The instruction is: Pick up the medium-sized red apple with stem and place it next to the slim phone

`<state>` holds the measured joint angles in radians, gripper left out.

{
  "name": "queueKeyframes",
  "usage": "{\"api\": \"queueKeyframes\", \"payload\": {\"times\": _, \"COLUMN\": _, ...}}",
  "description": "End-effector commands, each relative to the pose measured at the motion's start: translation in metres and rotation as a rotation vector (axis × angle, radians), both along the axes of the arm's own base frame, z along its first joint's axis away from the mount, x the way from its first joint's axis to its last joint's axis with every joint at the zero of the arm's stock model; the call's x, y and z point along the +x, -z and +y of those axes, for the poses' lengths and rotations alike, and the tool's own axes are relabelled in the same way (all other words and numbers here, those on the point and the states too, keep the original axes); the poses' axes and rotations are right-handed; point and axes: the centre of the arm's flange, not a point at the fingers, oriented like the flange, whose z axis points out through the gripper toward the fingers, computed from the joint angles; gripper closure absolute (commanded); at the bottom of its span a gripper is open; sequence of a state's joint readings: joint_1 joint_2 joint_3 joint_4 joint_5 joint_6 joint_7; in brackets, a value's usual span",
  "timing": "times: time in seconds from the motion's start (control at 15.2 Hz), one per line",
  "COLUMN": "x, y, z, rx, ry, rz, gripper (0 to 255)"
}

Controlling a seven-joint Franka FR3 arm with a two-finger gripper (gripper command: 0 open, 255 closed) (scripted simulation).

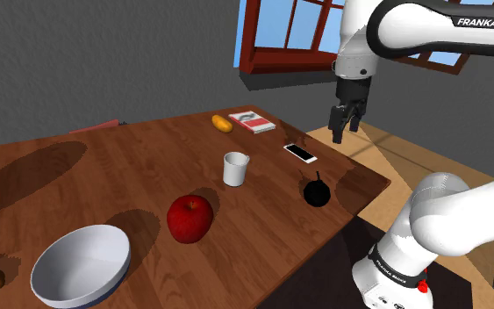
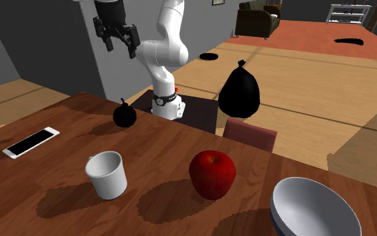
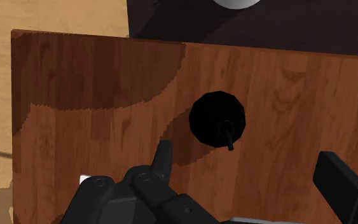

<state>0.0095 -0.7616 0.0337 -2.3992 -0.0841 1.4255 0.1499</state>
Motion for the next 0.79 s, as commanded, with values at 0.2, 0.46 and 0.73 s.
{"api": "queueKeyframes", "payload": {"times": 0.2, "x": 0.009, "y": 0.016, "z": 0.030, "rx": 0.012, "ry": -0.035, "rz": -0.056, "gripper": 0}}
{"api": "queueKeyframes", "payload": {"times": 0.46, "x": 0.021, "y": 0.036, "z": 0.070, "rx": 0.027, "ry": -0.082, "rz": -0.130, "gripper": 0}}
{"api": "queueKeyframes", "payload": {"times": 0.73, "x": 0.032, "y": 0.054, "z": 0.111, "rx": 0.043, "ry": -0.129, "rz": -0.205, "gripper": 0}}
